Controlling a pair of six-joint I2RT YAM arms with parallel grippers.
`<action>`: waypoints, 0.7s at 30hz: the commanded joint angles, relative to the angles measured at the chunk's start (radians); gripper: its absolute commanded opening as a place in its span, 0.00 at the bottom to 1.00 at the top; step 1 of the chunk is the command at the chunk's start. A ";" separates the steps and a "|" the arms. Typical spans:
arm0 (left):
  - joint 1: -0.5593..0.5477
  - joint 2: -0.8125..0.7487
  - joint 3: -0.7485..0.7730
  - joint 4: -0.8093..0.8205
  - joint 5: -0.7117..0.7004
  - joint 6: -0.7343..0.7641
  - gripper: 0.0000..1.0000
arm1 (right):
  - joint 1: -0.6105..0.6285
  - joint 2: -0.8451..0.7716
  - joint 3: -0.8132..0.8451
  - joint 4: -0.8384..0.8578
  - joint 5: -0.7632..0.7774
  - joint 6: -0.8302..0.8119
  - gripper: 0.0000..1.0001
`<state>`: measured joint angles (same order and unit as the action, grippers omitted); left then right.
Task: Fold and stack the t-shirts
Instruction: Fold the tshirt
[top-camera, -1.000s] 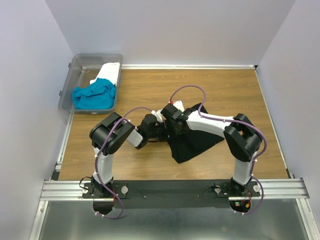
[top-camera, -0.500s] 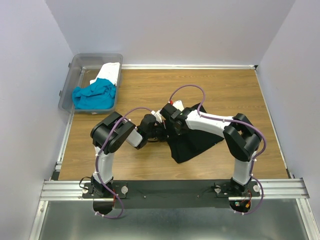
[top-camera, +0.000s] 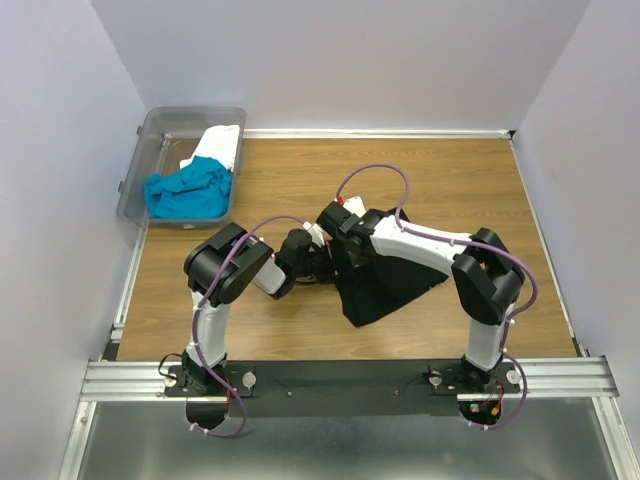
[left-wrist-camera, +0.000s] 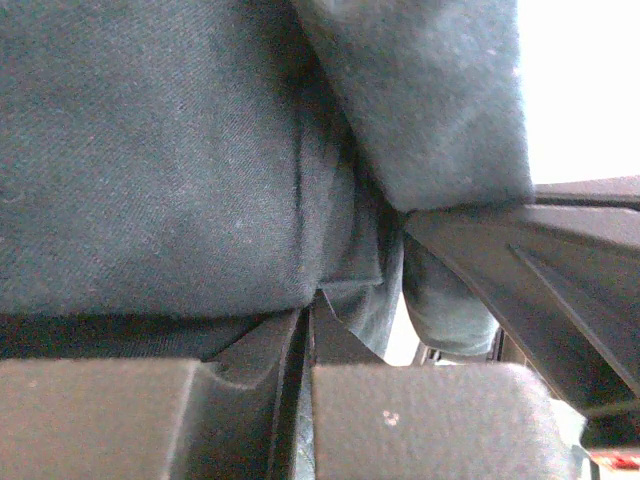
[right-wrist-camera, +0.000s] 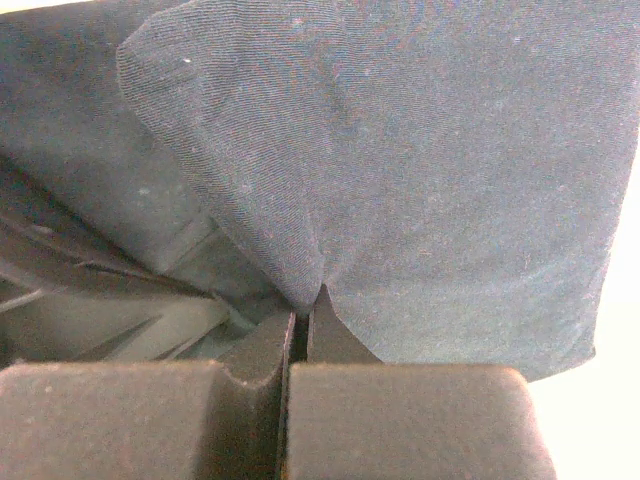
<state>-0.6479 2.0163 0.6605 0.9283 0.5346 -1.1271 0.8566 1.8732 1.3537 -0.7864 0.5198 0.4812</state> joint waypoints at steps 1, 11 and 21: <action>0.001 0.035 -0.012 -0.006 0.005 0.006 0.12 | 0.022 -0.028 0.050 -0.050 -0.007 0.039 0.01; 0.001 0.039 -0.019 0.018 0.005 -0.005 0.12 | 0.053 0.004 0.081 -0.071 -0.053 0.091 0.00; 0.001 0.042 -0.030 0.044 0.007 -0.017 0.11 | 0.081 0.023 0.088 -0.083 -0.112 0.142 0.00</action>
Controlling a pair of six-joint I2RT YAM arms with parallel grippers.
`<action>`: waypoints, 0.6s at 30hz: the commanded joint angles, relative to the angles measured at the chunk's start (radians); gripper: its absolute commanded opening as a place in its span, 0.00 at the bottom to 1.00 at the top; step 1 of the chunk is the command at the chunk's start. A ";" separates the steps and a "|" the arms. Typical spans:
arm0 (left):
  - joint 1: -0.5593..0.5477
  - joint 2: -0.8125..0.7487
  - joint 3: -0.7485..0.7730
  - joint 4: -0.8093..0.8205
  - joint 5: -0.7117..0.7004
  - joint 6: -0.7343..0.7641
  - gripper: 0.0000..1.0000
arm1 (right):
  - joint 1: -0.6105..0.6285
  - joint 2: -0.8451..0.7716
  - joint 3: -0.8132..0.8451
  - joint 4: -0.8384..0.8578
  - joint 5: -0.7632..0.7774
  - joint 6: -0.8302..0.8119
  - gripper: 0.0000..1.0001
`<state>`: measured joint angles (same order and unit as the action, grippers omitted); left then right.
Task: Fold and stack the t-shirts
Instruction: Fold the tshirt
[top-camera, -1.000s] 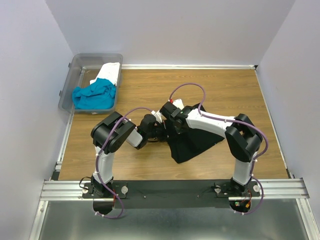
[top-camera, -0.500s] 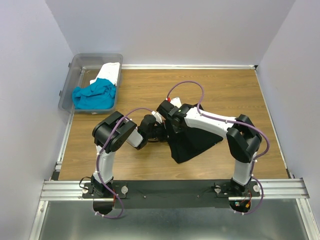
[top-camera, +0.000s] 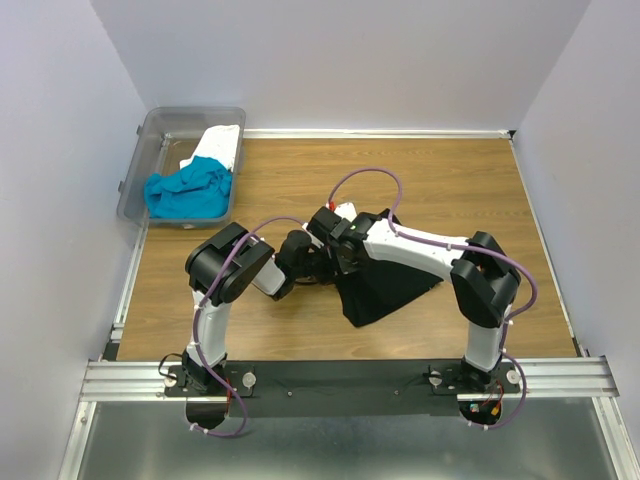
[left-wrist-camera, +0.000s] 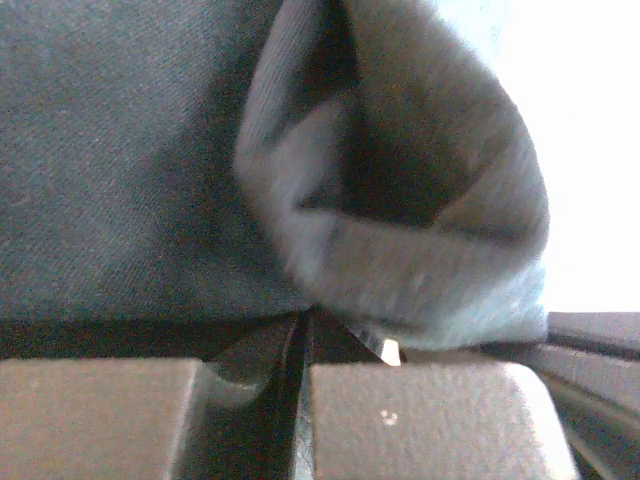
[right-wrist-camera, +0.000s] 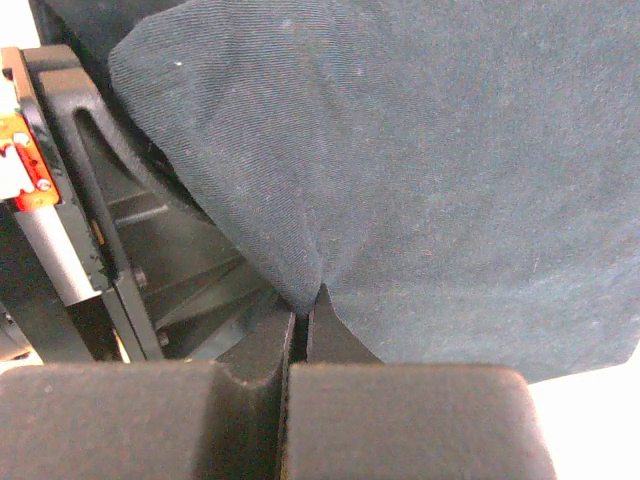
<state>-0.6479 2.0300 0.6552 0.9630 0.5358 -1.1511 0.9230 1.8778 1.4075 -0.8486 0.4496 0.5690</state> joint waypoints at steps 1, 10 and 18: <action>0.001 0.029 -0.028 0.016 0.006 0.004 0.11 | 0.014 0.018 0.033 -0.024 -0.046 0.058 0.01; 0.001 0.026 -0.048 0.062 0.007 -0.016 0.11 | 0.017 0.004 0.059 -0.029 -0.080 0.132 0.00; 0.001 0.021 -0.066 0.108 0.001 -0.038 0.11 | 0.017 0.004 0.053 -0.029 -0.123 0.196 0.01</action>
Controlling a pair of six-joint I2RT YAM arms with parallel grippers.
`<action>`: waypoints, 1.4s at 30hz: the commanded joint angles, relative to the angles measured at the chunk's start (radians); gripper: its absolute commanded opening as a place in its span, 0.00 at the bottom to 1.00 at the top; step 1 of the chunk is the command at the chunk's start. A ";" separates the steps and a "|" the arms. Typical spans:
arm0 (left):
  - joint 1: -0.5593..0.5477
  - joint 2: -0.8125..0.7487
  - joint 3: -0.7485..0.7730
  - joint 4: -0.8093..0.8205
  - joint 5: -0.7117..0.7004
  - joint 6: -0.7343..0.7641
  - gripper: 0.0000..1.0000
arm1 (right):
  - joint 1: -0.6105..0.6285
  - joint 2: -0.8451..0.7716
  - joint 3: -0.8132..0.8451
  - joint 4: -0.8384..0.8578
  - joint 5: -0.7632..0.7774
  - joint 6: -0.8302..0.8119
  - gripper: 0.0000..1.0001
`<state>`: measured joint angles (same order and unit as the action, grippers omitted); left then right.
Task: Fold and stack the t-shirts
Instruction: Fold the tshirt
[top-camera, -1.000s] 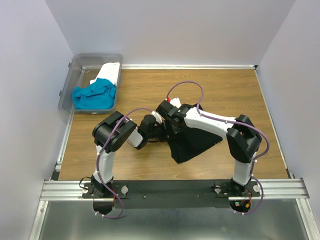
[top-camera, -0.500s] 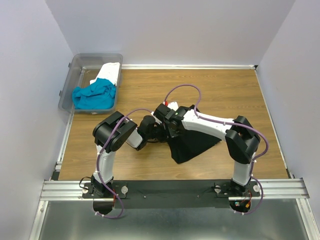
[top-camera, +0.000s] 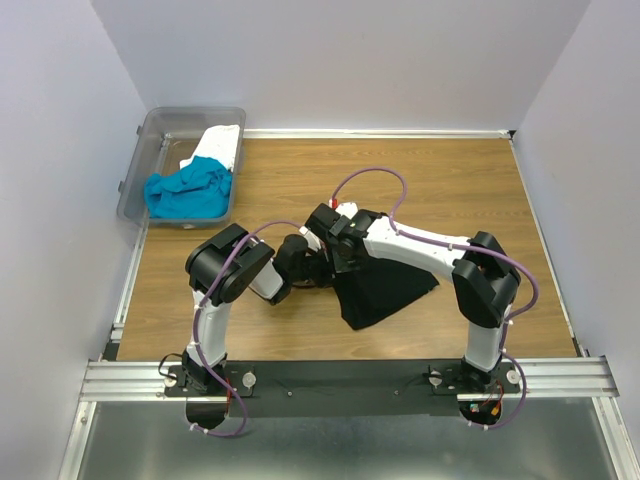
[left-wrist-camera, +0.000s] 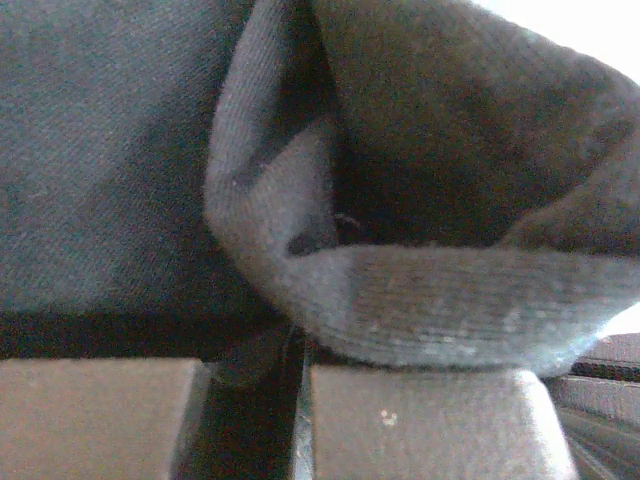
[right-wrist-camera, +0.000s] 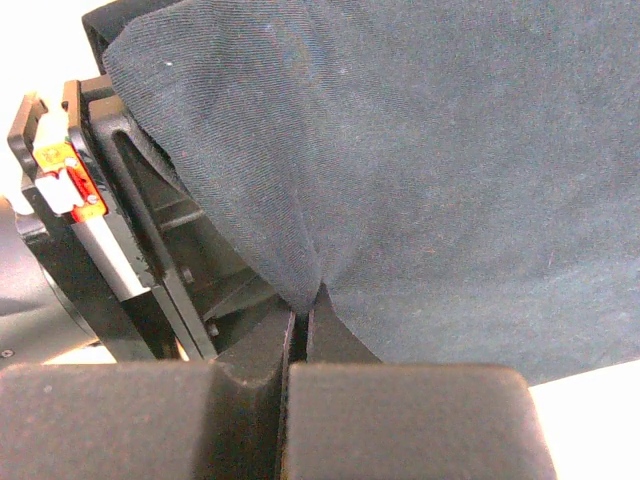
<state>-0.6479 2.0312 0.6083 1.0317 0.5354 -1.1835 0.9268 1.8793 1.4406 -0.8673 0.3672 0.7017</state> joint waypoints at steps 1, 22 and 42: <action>0.001 0.018 -0.022 0.042 0.000 -0.007 0.11 | 0.014 0.003 0.018 -0.009 -0.045 0.070 0.00; 0.002 -0.040 -0.071 0.077 -0.051 -0.028 0.19 | 0.014 -0.114 -0.036 0.071 -0.151 0.091 0.50; 0.004 -0.523 -0.247 -0.387 -0.282 0.010 0.54 | -0.003 -0.448 -0.270 0.071 0.055 0.035 0.61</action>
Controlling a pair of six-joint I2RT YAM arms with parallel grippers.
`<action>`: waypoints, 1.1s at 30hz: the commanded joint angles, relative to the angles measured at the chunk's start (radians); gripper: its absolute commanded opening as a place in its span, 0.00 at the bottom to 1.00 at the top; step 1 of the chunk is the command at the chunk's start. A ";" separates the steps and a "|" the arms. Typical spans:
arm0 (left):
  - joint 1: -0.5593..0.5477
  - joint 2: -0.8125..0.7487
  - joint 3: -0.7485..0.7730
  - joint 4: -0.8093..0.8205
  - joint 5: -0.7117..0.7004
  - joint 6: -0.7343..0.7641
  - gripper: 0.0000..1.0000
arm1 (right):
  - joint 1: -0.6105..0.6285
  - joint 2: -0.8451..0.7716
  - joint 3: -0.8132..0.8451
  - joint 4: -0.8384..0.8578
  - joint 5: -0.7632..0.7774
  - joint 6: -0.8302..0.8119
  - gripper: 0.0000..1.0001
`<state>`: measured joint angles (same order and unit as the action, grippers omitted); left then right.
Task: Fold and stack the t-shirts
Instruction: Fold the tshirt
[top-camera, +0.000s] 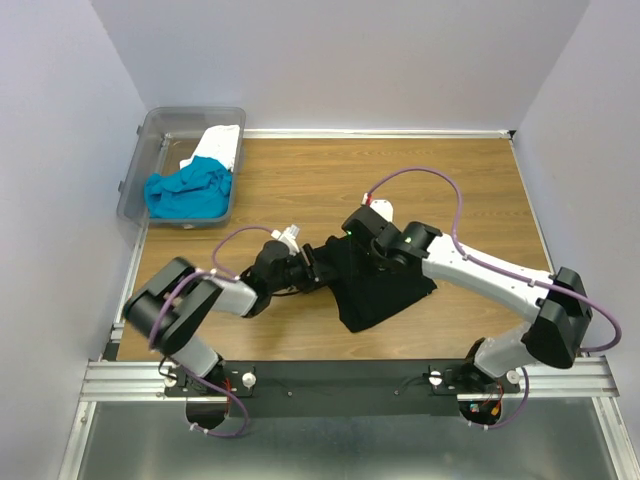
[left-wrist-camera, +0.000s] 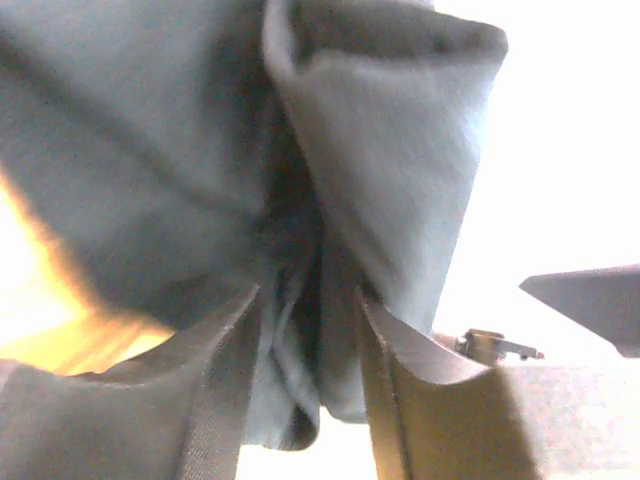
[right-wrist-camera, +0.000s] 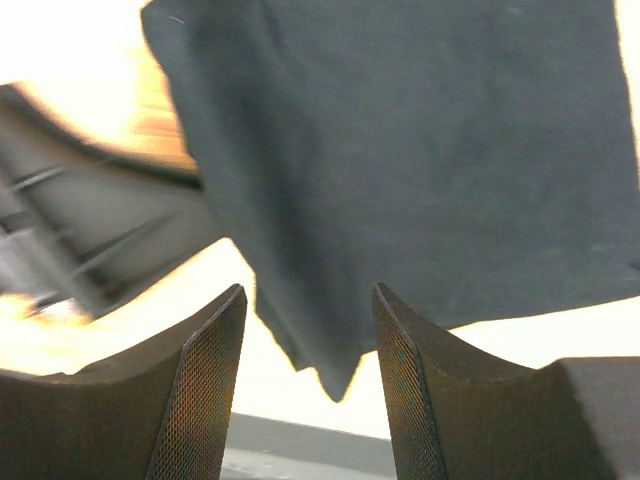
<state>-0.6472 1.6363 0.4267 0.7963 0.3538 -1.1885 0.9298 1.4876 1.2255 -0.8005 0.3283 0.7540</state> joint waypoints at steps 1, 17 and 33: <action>0.003 -0.165 -0.080 -0.208 -0.114 0.023 0.61 | -0.011 -0.079 -0.066 0.007 0.101 -0.025 0.61; -0.232 -0.199 0.354 -0.655 -0.282 0.102 0.40 | -0.422 -0.282 -0.316 0.176 -0.196 -0.159 0.47; -0.195 -0.006 0.084 -0.471 -0.154 0.081 0.18 | -0.666 -0.225 -0.555 0.394 -0.500 -0.116 0.39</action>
<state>-0.8799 1.5982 0.5411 0.3538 0.1841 -1.1584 0.2695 1.2434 0.6846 -0.4683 -0.0761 0.6296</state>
